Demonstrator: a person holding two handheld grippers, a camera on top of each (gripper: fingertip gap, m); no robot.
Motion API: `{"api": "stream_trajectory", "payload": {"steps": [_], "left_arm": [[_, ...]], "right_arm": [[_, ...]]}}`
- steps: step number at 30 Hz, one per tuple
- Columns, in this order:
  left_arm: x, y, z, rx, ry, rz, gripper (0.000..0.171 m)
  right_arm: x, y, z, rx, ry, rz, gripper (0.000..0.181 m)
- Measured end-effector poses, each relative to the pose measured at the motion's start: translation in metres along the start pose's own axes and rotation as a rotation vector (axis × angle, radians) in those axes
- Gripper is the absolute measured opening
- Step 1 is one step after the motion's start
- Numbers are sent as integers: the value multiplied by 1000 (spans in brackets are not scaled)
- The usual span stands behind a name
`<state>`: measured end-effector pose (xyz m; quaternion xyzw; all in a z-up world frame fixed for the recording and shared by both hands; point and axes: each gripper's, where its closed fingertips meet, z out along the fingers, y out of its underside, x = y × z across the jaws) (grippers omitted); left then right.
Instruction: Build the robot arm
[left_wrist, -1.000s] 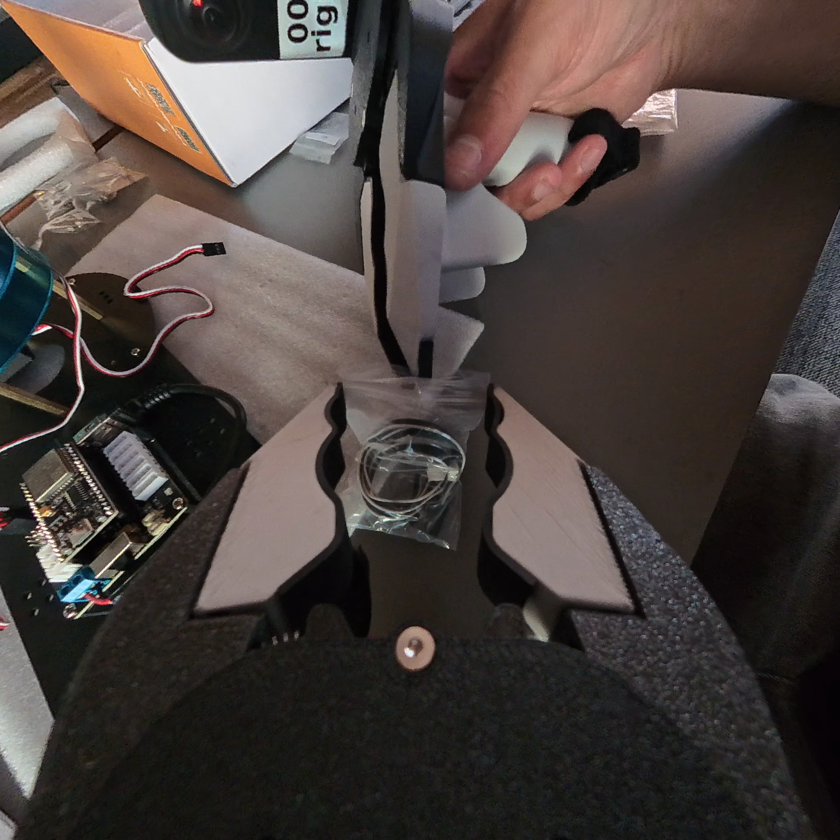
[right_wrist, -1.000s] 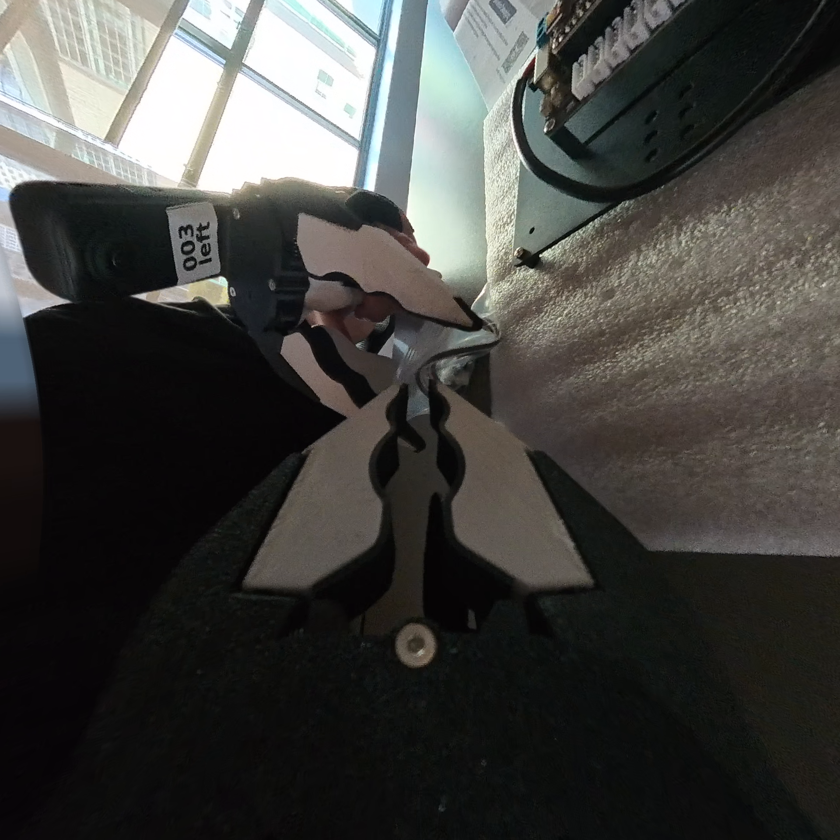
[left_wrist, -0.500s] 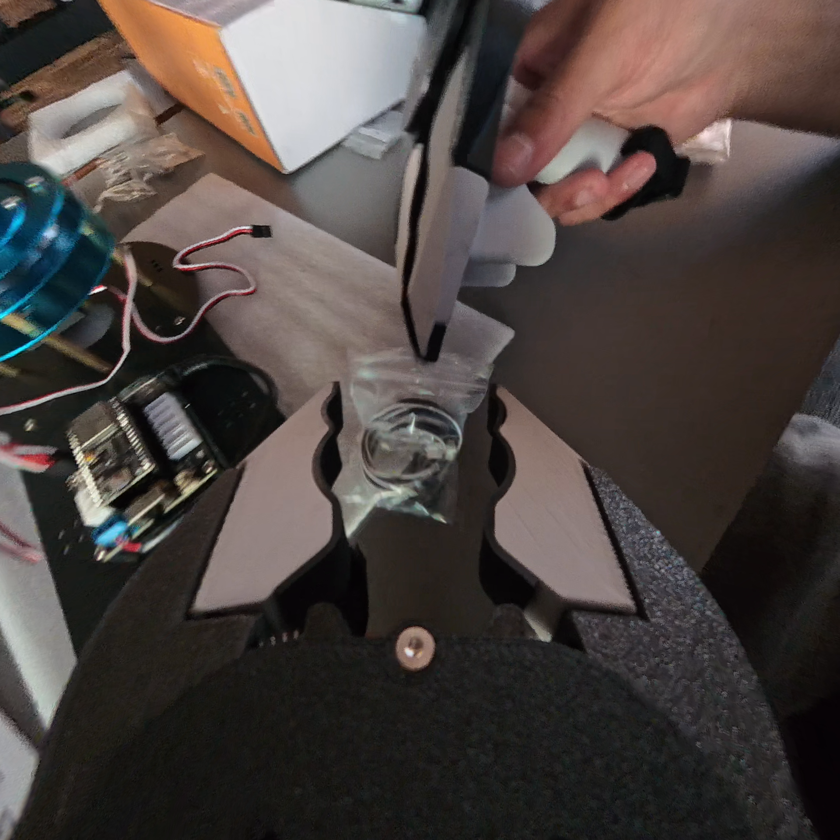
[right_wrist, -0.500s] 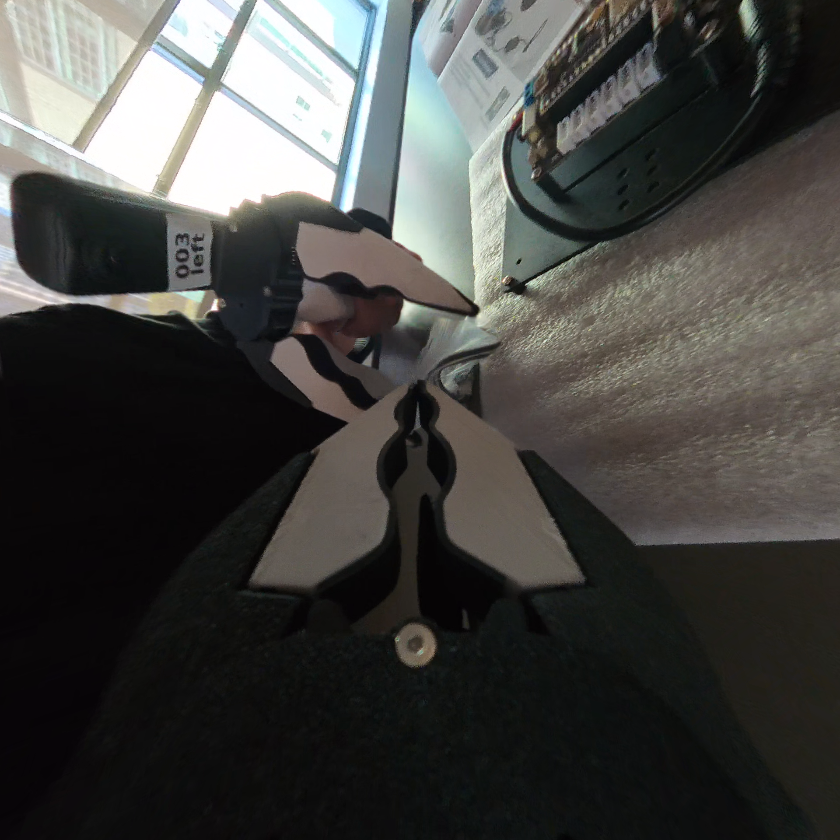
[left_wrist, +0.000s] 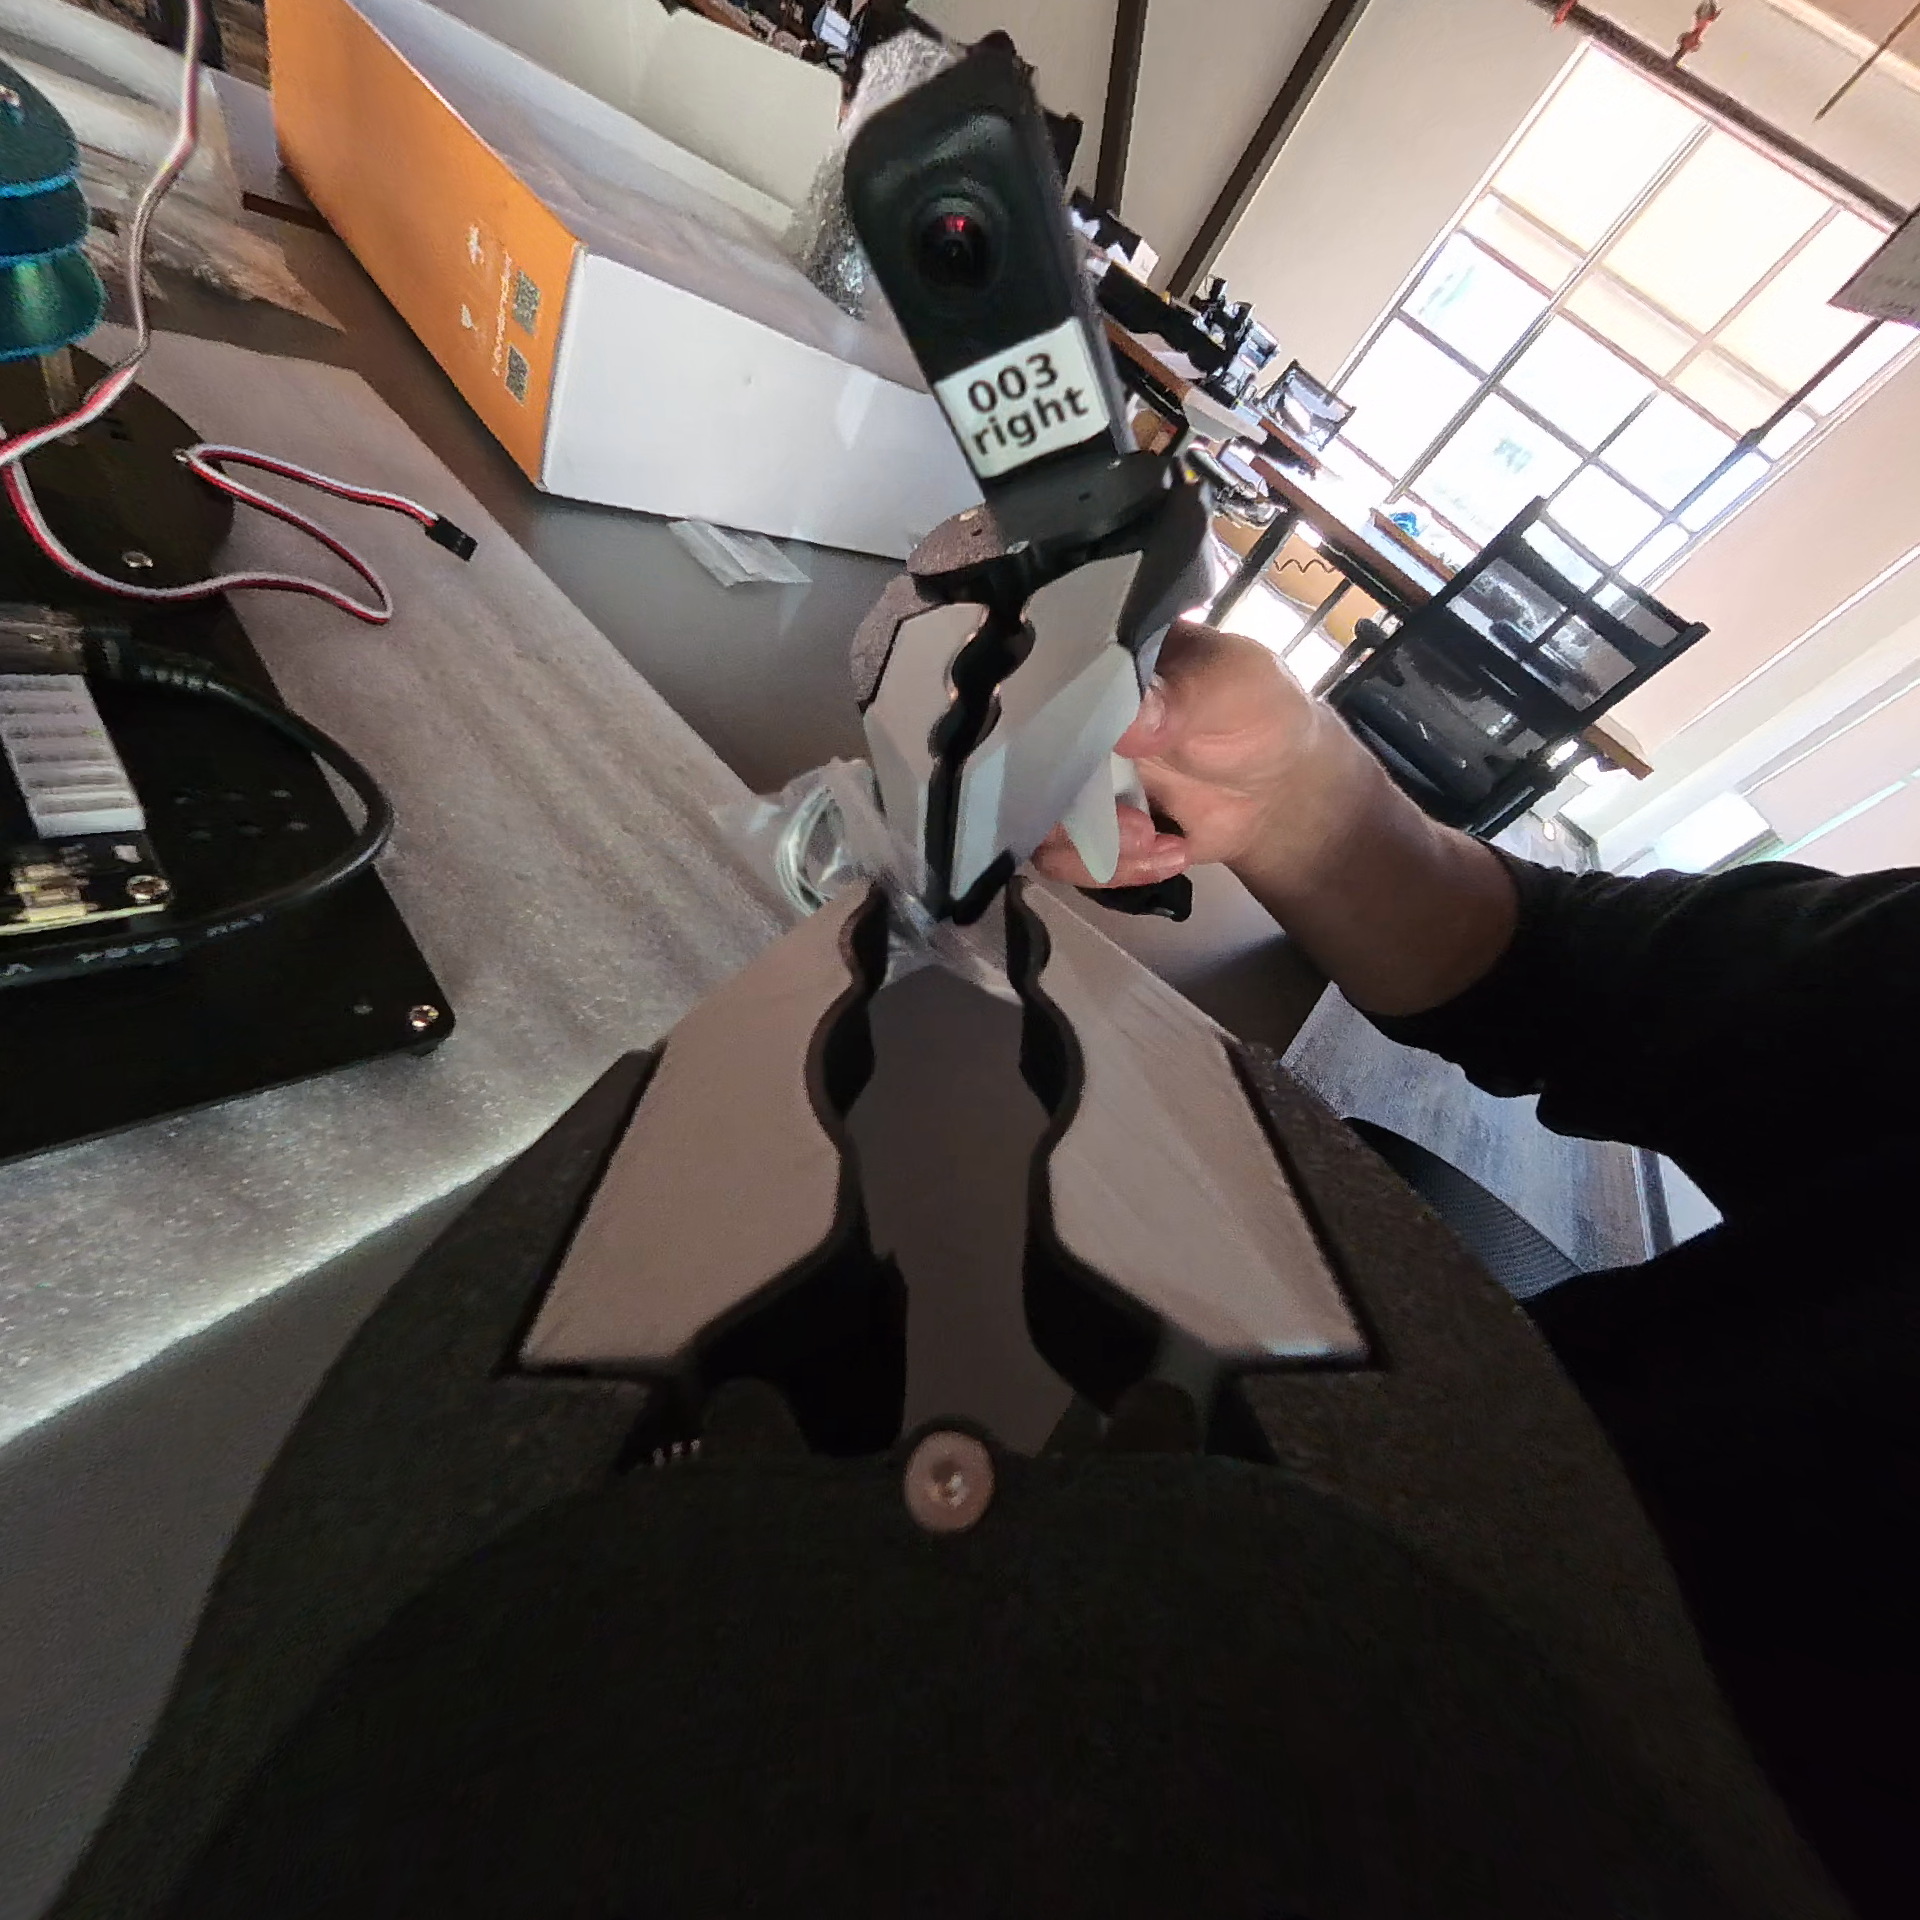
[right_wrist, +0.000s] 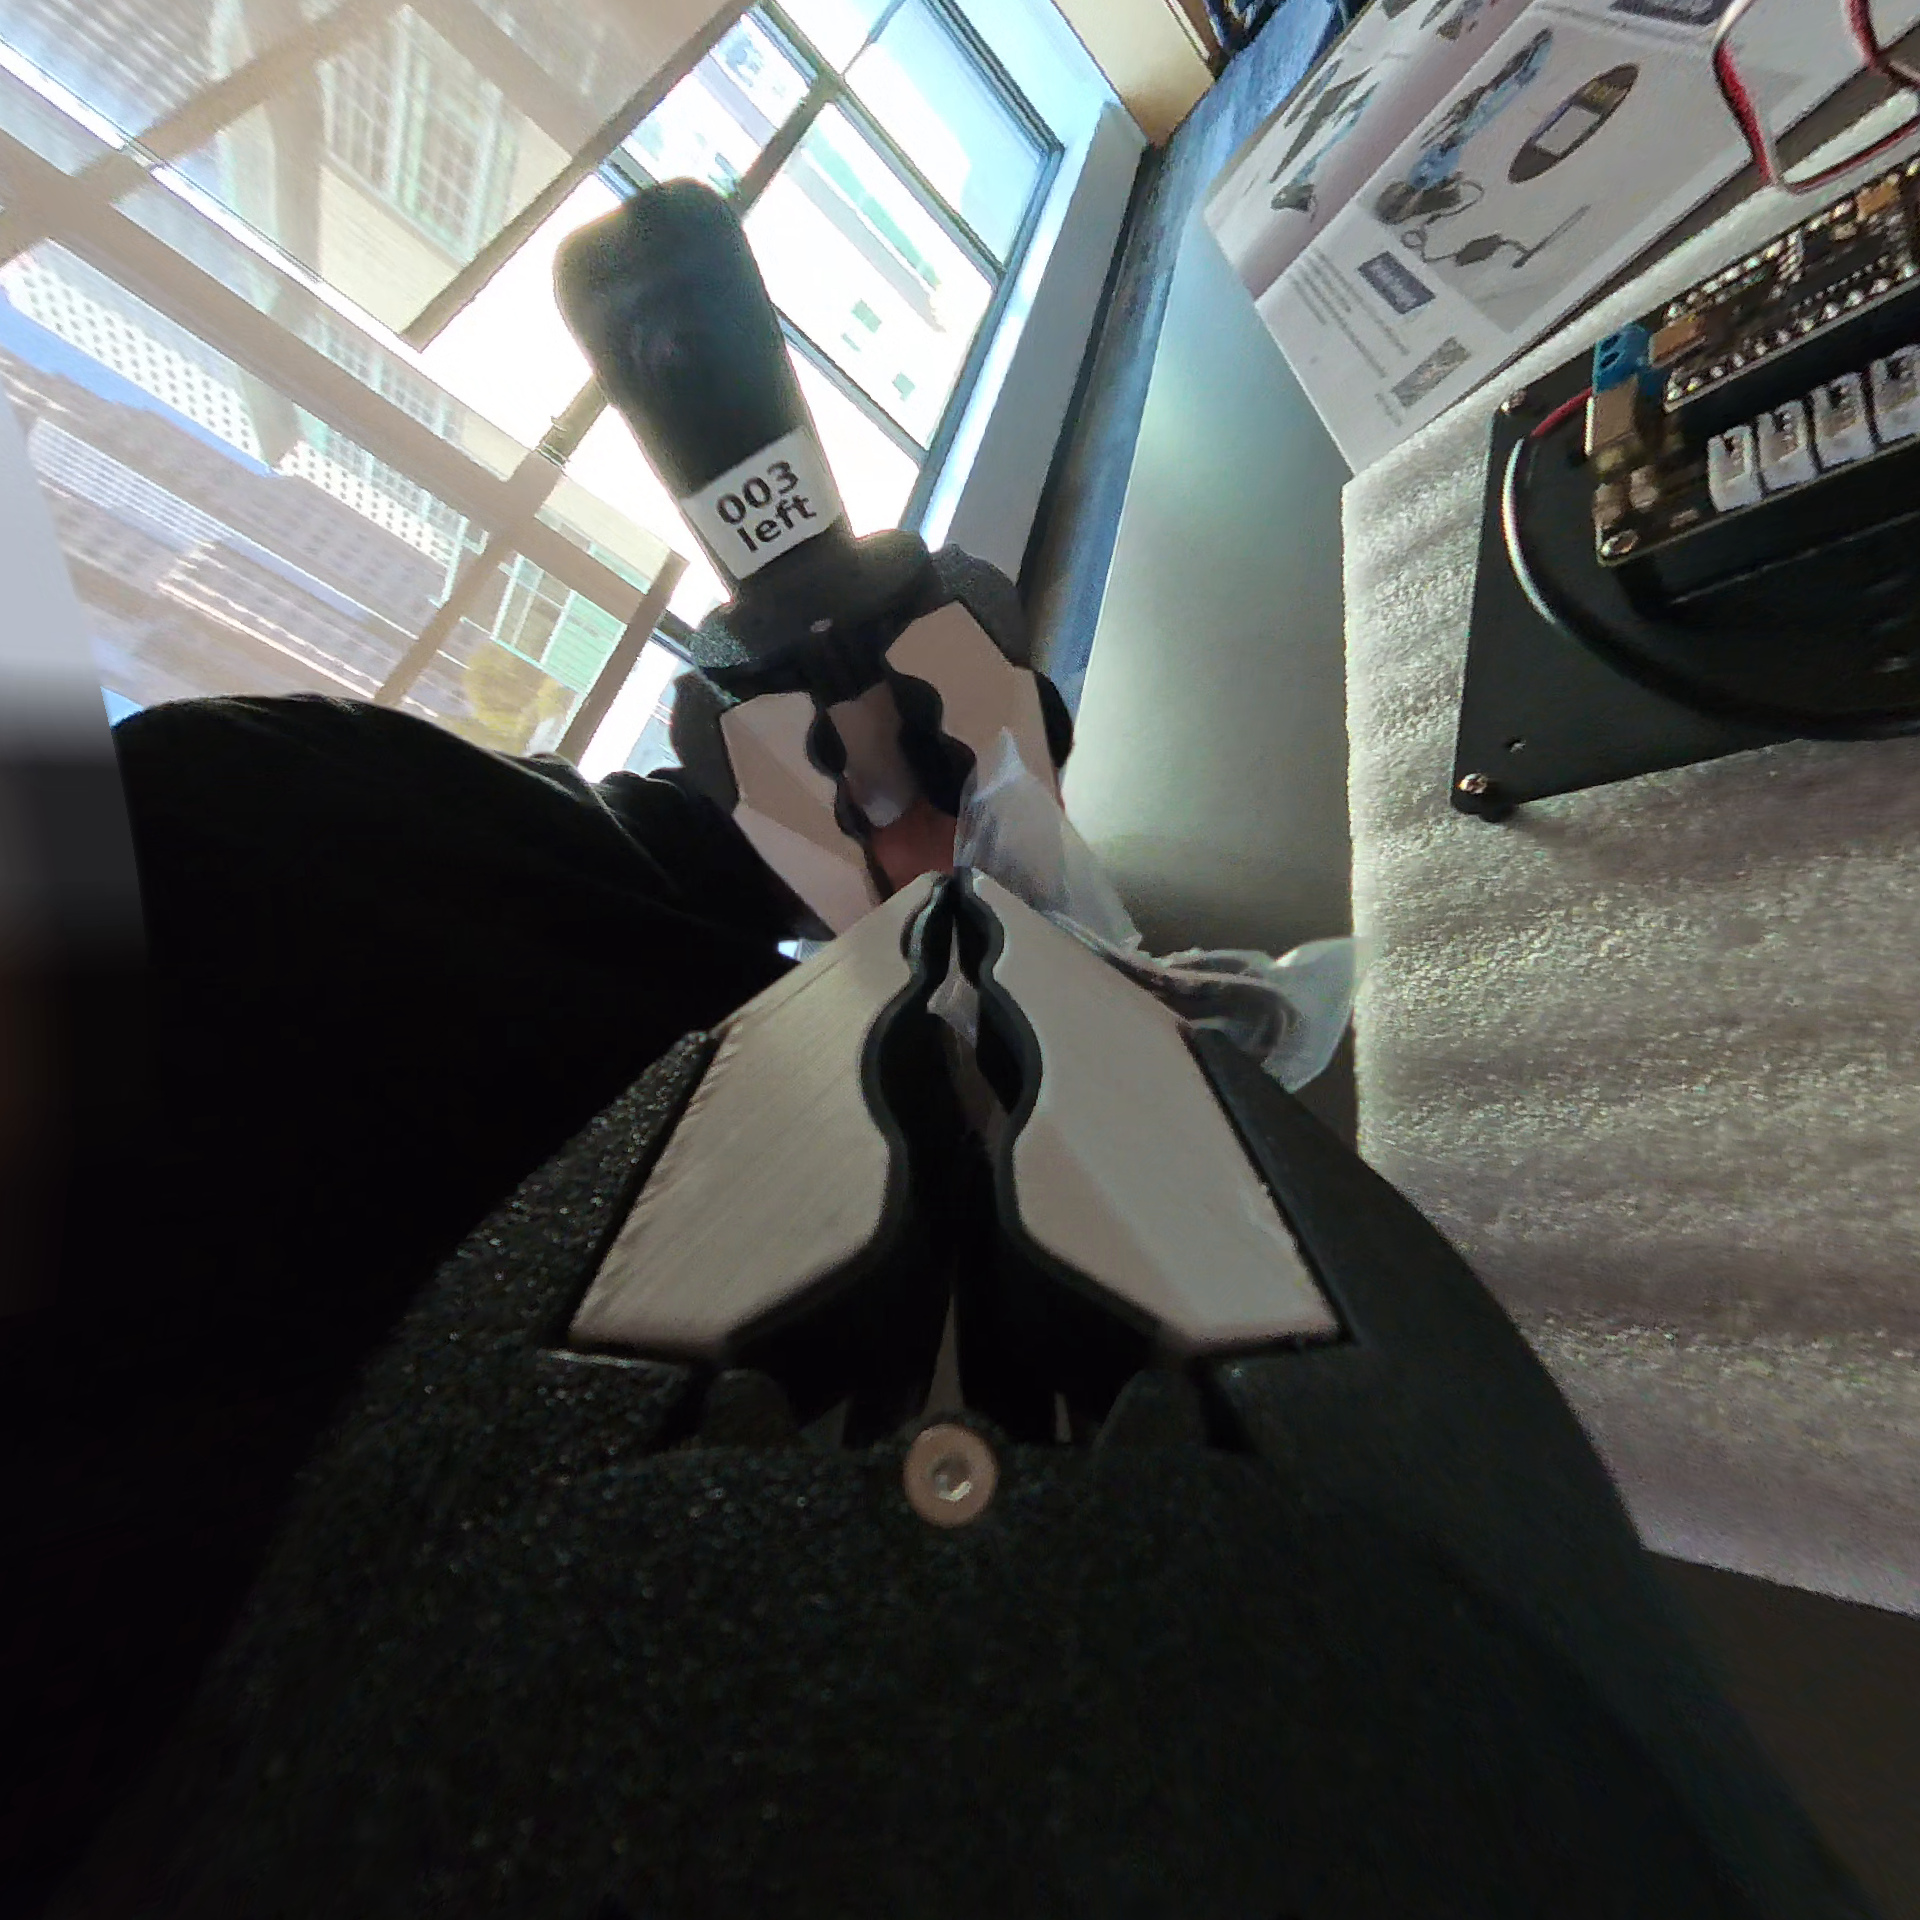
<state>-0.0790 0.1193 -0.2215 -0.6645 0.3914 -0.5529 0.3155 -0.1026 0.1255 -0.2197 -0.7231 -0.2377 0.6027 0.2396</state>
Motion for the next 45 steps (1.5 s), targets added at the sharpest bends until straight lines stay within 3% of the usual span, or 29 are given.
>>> {"api": "stream_trajectory", "payload": {"steps": [5, 16, 22, 26, 31, 37, 39, 42, 45], "left_arm": [[-1, -3, -7, 10, 0, 16, 13], [0, 2, -7, -2, 59, -69, 12], [9, 2, -8, -11, 197, -128, 9], [-4, 0, -16, -9, 187, -158, 0], [-21, 5, -9, -47, -3, -38, 0], [-23, 0, -4, -27, -280, 201, 0], [-28, 3, -1, -14, -331, 189, 0], [-33, 10, 1, -3, -343, 111, 0], [-46, 8, -9, 11, -459, 177, 0]], "right_arm": [[-1, -4, -4, 12, 4, -9, 0], [3, 1, -6, -39, 190, -173, 0], [-4, 4, -7, 34, 193, -180, 0], [6, 5, -10, 115, 226, -119, 0], [20, 6, -10, 176, 352, -27, 0], [27, 2, -20, 353, 580, 66, 0], [33, 6, -22, 362, 703, 37, 0], [39, 12, -23, 387, 765, 41, 0], [50, 24, -33, 382, 871, 51, 0]]}}
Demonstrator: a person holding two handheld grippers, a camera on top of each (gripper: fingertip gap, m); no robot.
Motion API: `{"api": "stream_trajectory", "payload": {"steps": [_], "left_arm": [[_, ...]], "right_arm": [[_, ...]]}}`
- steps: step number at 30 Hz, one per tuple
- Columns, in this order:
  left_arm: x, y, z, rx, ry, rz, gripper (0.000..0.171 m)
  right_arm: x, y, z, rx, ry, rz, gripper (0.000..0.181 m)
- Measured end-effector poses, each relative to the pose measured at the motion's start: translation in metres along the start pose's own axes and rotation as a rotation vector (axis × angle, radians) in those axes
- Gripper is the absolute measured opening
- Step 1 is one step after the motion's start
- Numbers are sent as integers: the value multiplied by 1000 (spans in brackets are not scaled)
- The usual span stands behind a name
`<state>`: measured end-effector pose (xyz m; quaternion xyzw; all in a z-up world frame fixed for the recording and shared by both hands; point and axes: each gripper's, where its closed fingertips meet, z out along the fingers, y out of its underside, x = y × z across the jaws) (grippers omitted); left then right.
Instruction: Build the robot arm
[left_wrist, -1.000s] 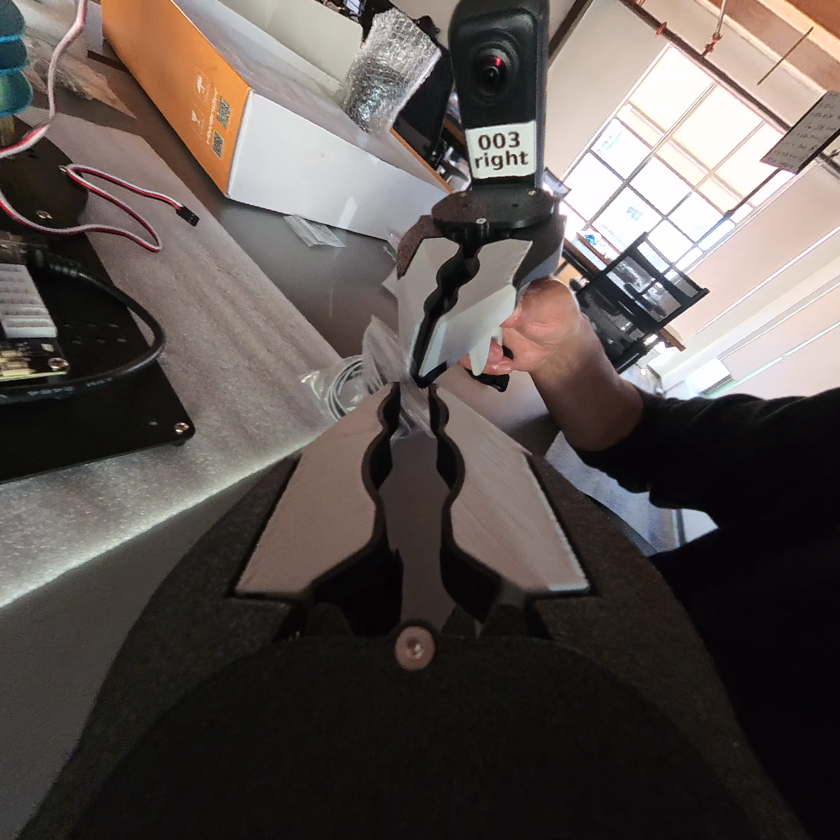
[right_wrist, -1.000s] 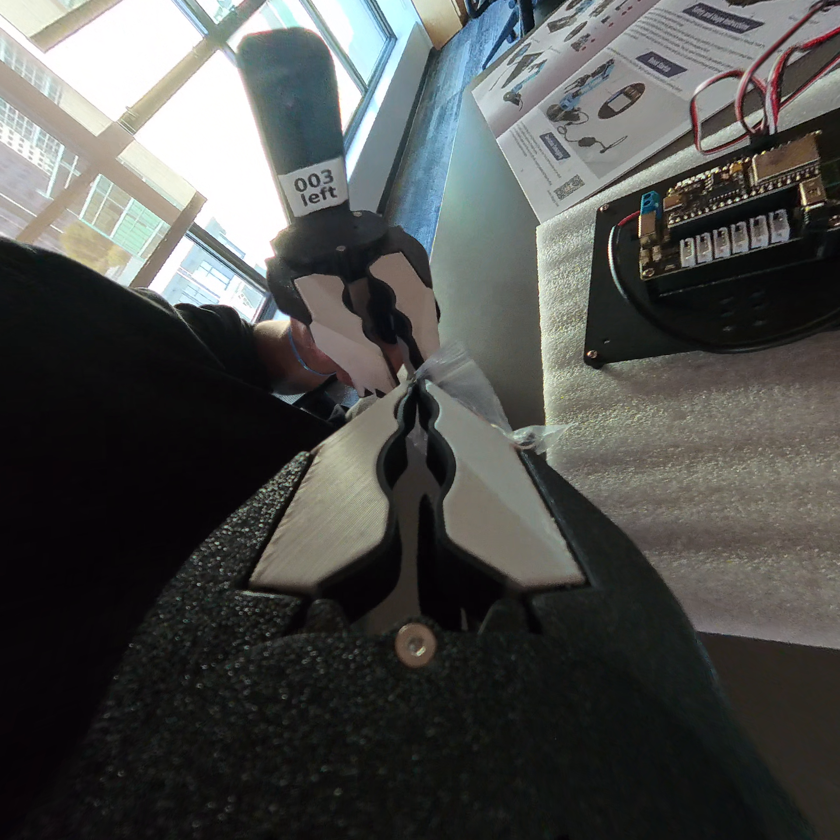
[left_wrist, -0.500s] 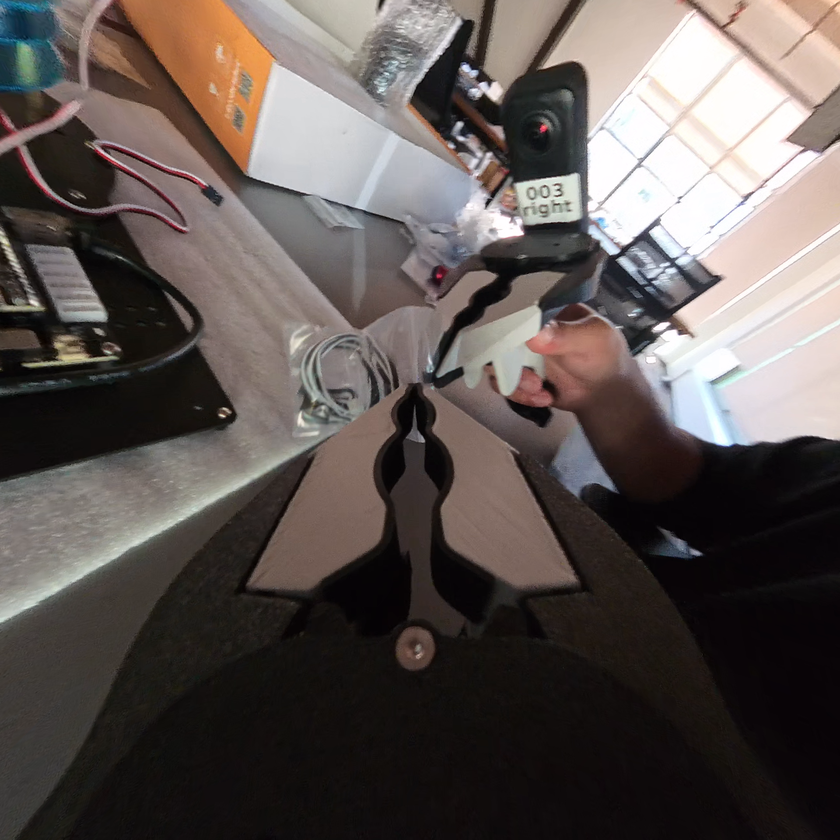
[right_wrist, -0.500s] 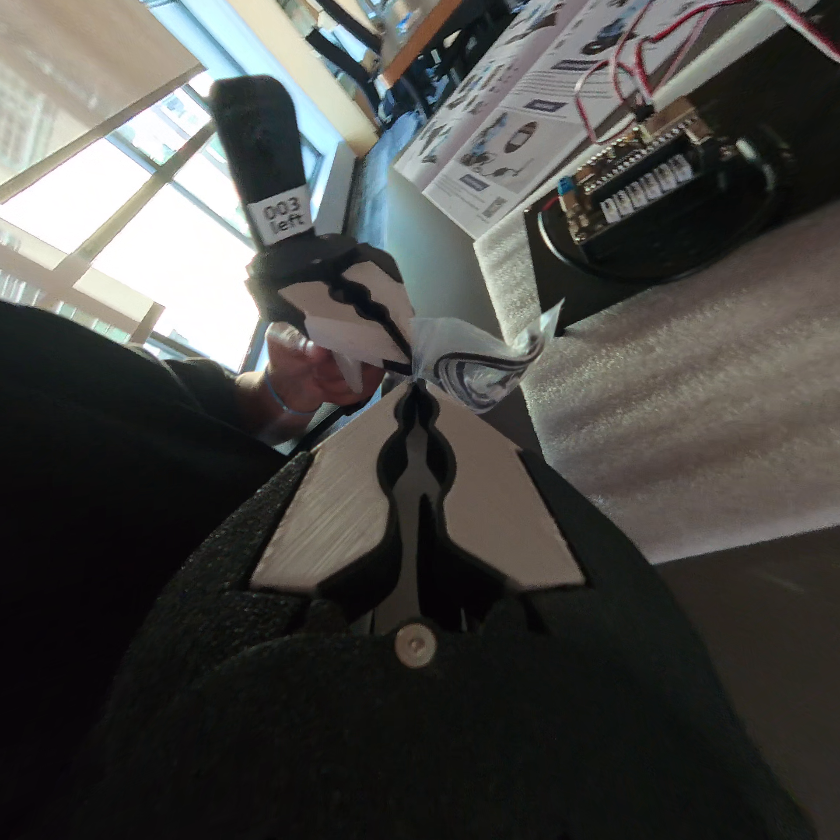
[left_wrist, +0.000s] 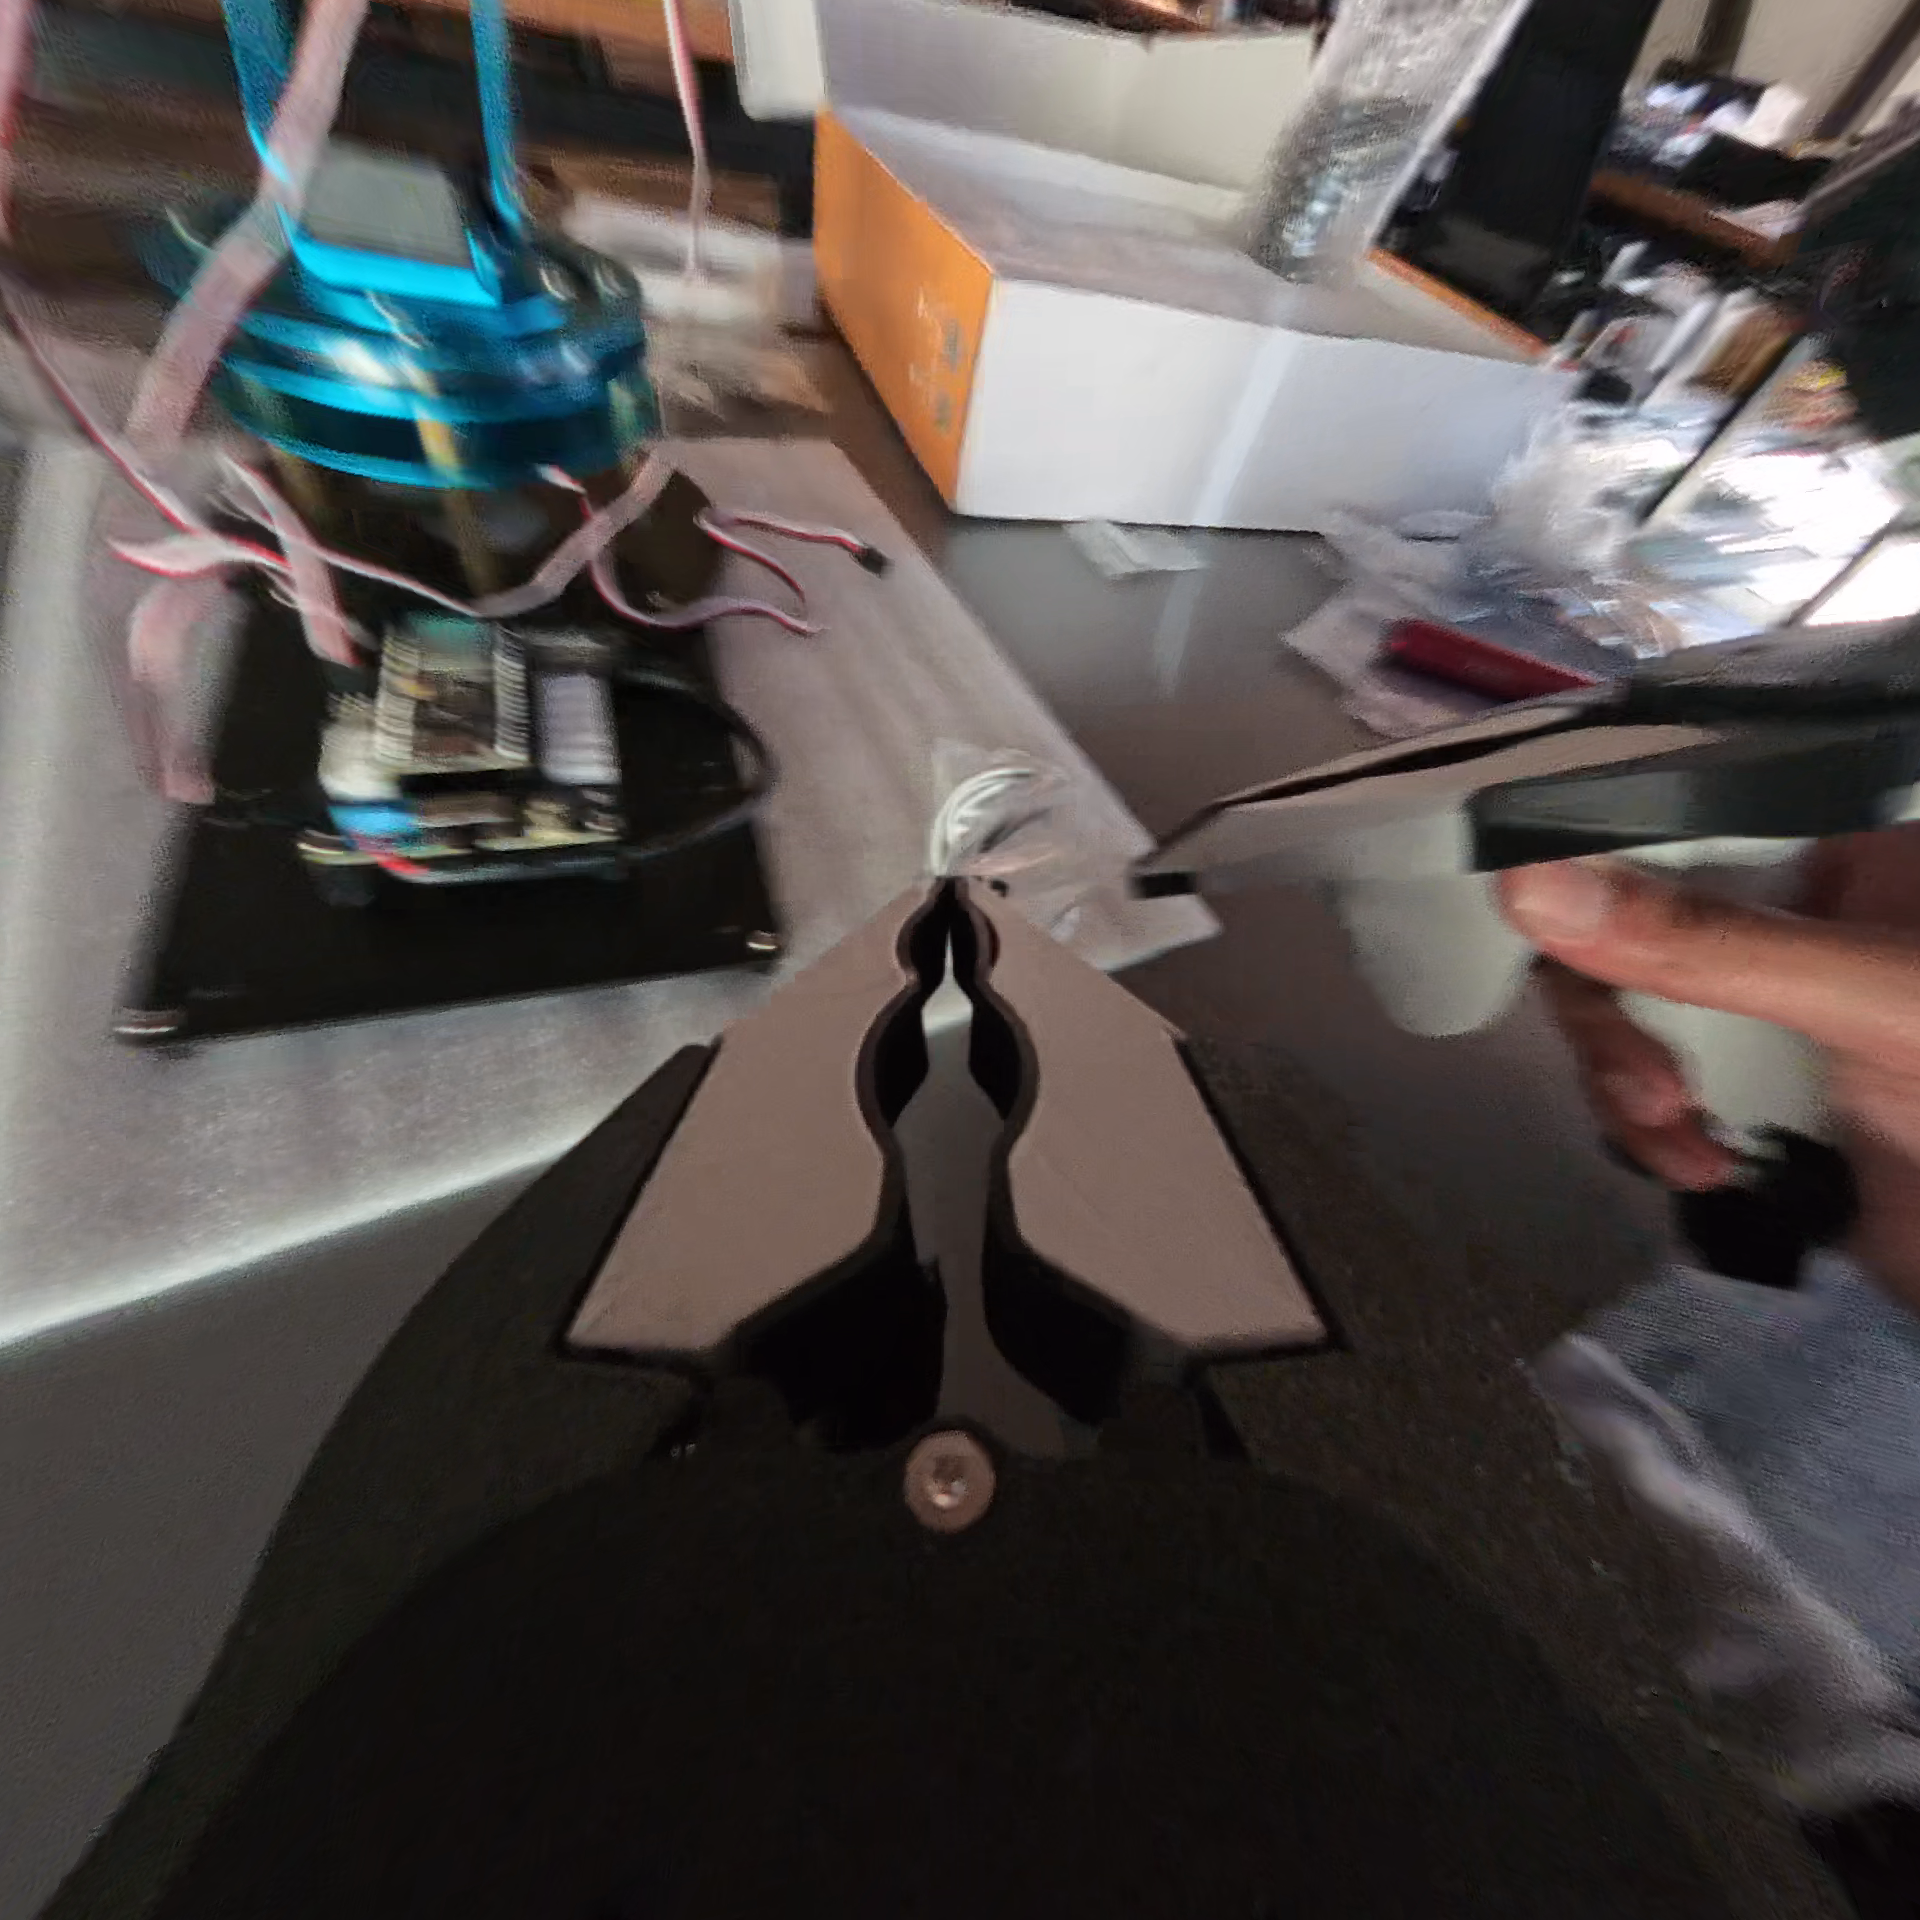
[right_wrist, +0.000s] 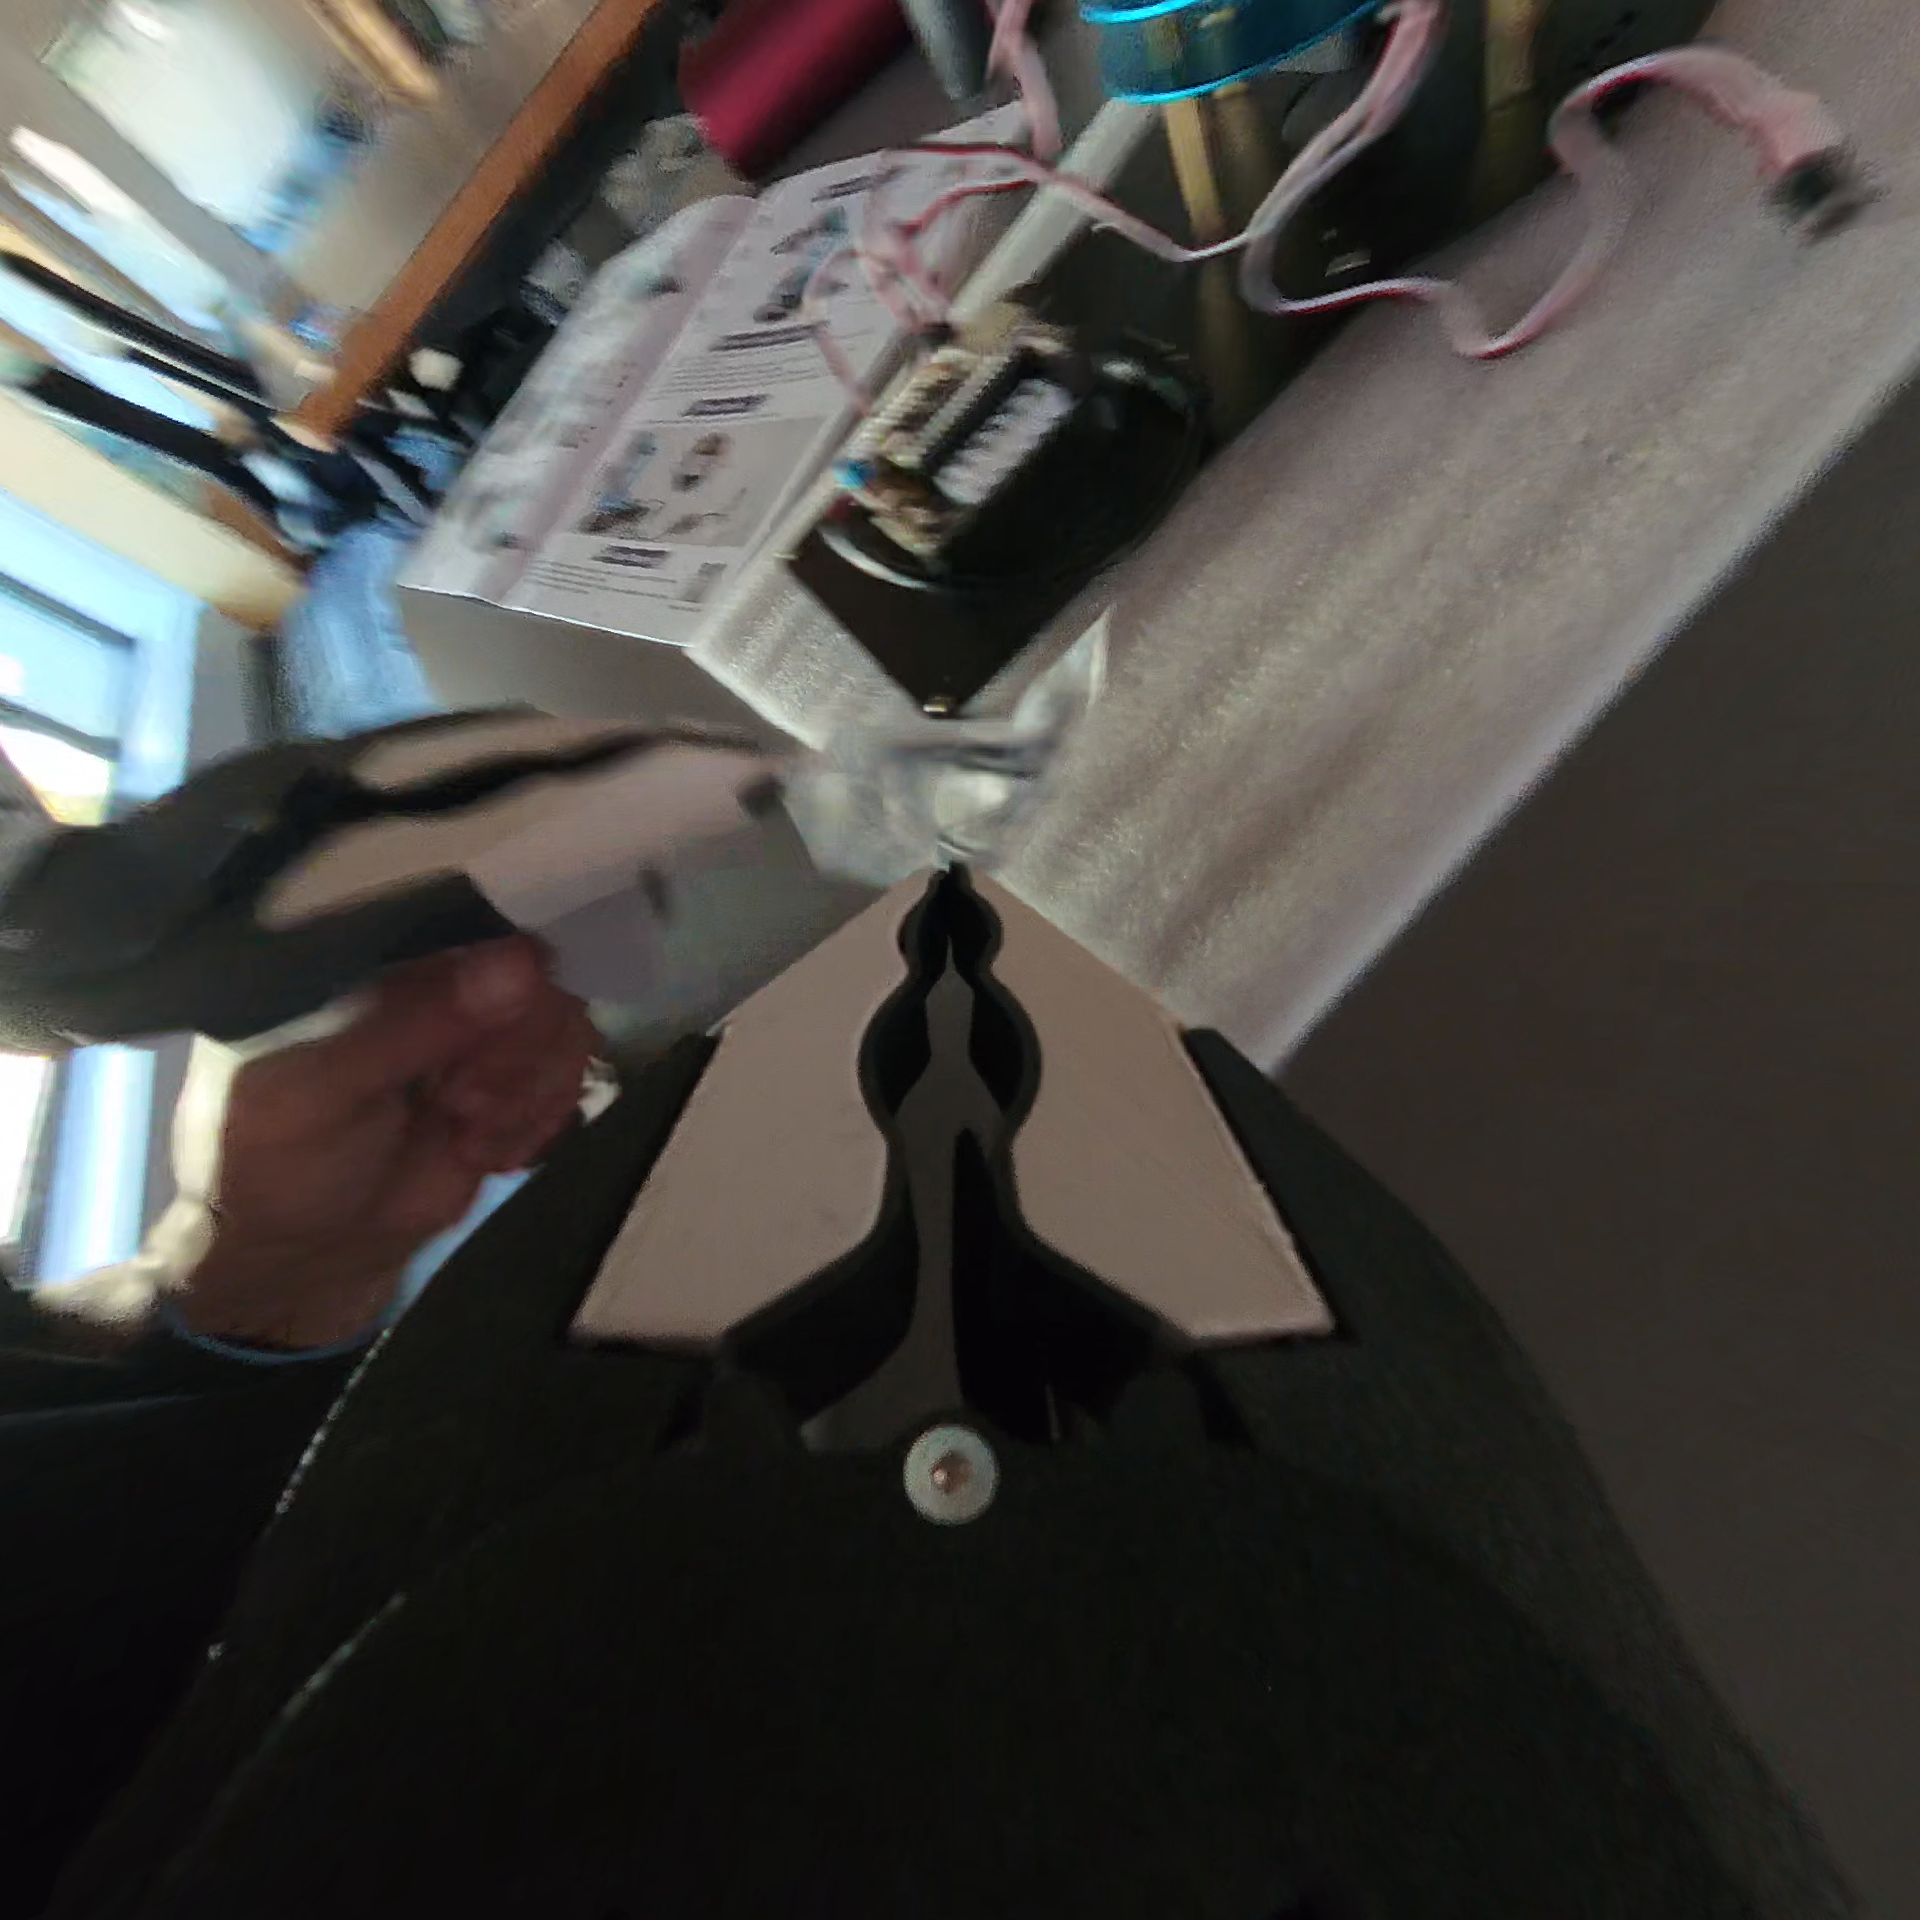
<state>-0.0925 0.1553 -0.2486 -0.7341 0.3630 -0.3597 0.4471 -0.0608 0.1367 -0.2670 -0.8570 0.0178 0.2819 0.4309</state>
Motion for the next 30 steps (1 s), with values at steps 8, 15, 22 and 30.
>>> {"api": "stream_trajectory", "payload": {"steps": [8, 15, 22, 30], "left_arm": [[8, -17, -9, 37, 132, -136, 0], [26, -12, -4, 31, 204, -165, 0], [22, -12, -2, 15, 191, -128, 0], [32, -12, 0, -54, 295, -181, 0]], "right_arm": [[-20, -20, -18, 68, -67, -222, 0], [-35, -22, -8, 92, -284, -10, 25], [-15, -15, -14, 64, -230, 19, 0], [-20, -13, -30, 55, -133, -507, 56]]}}
